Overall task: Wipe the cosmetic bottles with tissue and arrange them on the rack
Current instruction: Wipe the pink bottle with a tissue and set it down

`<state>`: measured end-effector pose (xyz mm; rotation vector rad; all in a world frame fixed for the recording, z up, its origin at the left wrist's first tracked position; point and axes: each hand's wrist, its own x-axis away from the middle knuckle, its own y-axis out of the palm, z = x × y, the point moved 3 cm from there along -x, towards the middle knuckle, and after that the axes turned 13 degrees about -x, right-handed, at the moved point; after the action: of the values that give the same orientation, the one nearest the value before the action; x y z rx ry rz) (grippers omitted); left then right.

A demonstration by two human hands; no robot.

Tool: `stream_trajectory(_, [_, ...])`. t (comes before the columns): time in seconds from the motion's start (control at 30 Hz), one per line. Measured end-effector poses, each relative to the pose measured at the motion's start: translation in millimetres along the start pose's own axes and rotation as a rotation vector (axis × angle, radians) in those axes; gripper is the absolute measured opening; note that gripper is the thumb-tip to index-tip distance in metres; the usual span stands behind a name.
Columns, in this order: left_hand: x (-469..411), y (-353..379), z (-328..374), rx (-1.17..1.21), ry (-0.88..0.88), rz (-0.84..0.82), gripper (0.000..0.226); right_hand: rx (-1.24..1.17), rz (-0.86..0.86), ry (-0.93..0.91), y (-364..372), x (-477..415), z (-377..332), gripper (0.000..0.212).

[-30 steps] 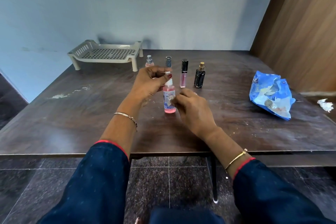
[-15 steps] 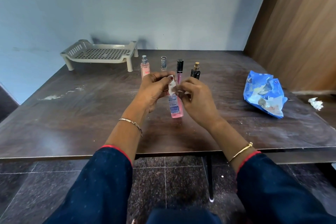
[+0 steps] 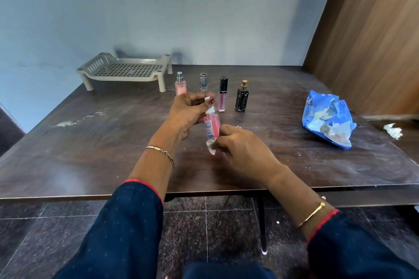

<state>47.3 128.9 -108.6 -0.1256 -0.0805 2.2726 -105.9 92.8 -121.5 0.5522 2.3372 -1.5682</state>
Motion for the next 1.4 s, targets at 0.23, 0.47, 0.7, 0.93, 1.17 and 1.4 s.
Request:
stream_trajectory(0.23, [0.0, -4.3, 4.6, -0.004, 0.039, -0.114, 0.016, -0.151, 0.276, 0.038, -17.8, -35.7, 12.4, 0.017])
stream_trajectory(0.47, [-1.8, -16.3, -8.2, 0.066, 0.023, -0.110, 0.022, -0.280, 0.158, 0.096, 0.1, -10.4, 15.7, 0.018])
stream_trajectory(0.7, [1.3, -21.9, -7.2, 0.130, 0.019, -0.200, 0.017, -0.308, 0.092, 0.115, -7.6, -18.7, 9.8, 0.016])
stream_trajectory(0.93, [11.9, -23.1, -1.4, 0.142, 0.072, -0.277, 0.018, -0.355, 0.289, 0.148, -2.2, -20.2, -0.4, 0.021])
stream_trajectory(1.17, [18.5, -20.7, -0.4, 0.120, 0.067, -0.275, 0.024, -0.297, 0.162, 0.181, 14.5, 9.4, -0.8, 0.025])
stream_trajectory(1.4, [26.8, -20.1, 10.0, -0.040, 0.099, -0.218, 0.022, -0.355, 0.372, 0.177, -7.9, -11.1, -9.8, 0.018])
